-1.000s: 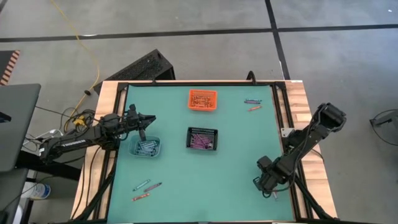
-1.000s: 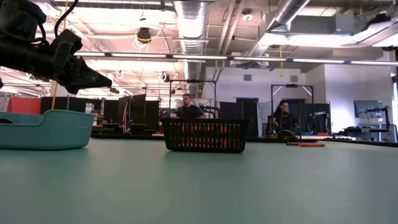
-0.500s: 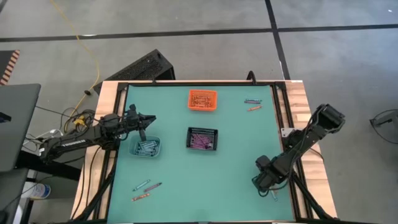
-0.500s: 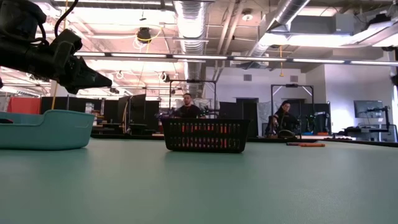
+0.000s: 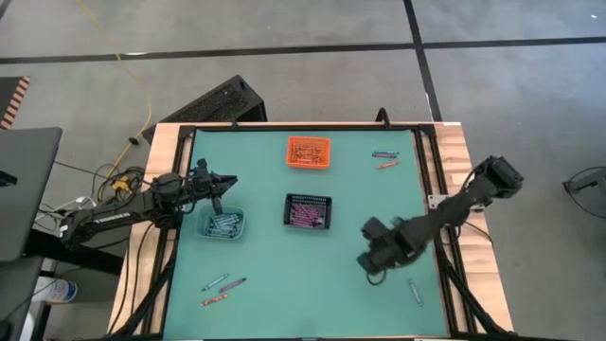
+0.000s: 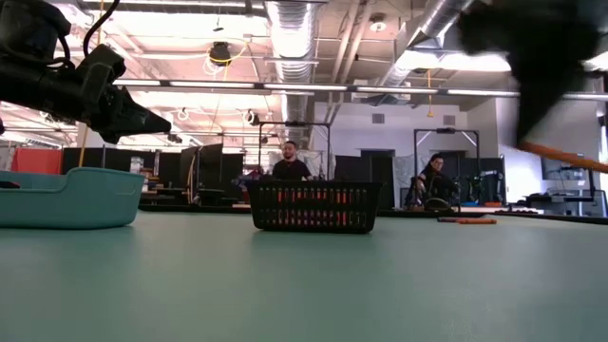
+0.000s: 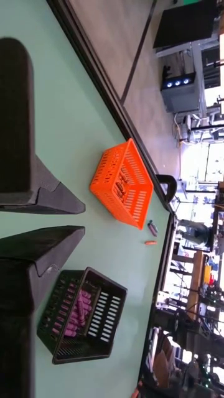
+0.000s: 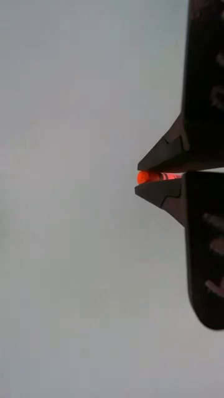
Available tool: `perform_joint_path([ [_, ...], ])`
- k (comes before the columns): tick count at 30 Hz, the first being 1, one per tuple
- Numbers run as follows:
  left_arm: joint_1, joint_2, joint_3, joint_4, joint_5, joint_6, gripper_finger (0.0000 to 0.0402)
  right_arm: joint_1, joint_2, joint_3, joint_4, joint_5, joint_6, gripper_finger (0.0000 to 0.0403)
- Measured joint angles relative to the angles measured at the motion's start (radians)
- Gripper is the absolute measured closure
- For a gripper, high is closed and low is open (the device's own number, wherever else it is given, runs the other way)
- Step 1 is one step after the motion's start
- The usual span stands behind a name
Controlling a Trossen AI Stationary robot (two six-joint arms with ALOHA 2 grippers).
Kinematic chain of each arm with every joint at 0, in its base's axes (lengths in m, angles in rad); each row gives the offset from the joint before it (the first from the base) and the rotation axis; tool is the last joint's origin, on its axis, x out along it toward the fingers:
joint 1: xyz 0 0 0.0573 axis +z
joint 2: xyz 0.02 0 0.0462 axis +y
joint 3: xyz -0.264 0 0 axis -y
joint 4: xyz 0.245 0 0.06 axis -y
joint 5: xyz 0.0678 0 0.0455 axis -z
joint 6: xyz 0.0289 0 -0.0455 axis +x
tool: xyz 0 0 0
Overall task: Sort crayons
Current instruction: Put the orange crayon into the orange bin
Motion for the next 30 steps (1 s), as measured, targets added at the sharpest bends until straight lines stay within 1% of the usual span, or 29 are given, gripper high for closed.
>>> perform_joint_path([
  [4, 0.000, 0.000, 0.000, 0.000, 0.000, 0.000, 0.0373, -0.117, 0.000, 0.056, 0.116, 0.152, -0.351, 0.0398],
  [8, 0.000, 0.000, 0.000, 0.000, 0.000, 0.000, 0.0373, -0.251, 0.000, 0.106, 0.290, 0.249, -0.728, 0.0399],
  [14, 0.000, 0.000, 0.000, 0.000, 0.000, 0.000, 0.0373, -0.451, -0.001, 0.123, 0.639, 0.258, -1.350, 0.0399],
  [17, 0.000, 0.000, 0.000, 0.000, 0.000, 0.000, 0.0373, -0.549, 0.019, 0.125, 0.790, 0.252, -1.592, 0.0399],
  [19, 0.000, 0.000, 0.000, 0.000, 0.000, 0.000, 0.0373, -0.614, 0.051, 0.124, 0.846, 0.225, -1.687, 0.0399],
  [23, 0.000, 0.000, 0.000, 0.000, 0.000, 0.000, 0.0373, -0.742, 0.127, 0.126, 0.891, 0.073, -1.777, 0.0399],
  [24, 0.000, 0.000, 0.000, 0.000, 0.001, 0.000, 0.0373, -0.770, 0.147, 0.128, 0.889, 0.051, -1.794, 0.0399],
  [27, 0.000, 0.000, 0.000, 0.000, 0.000, 0.000, 0.0373, -0.838, 0.208, 0.149, 0.888, 0.023, -1.828, 0.0399],
  [30, 0.000, 0.000, 0.000, 0.000, 0.001, 0.000, 0.0373, -0.878, 0.251, 0.180, 0.890, 0.016, -1.795, 0.0398],
])
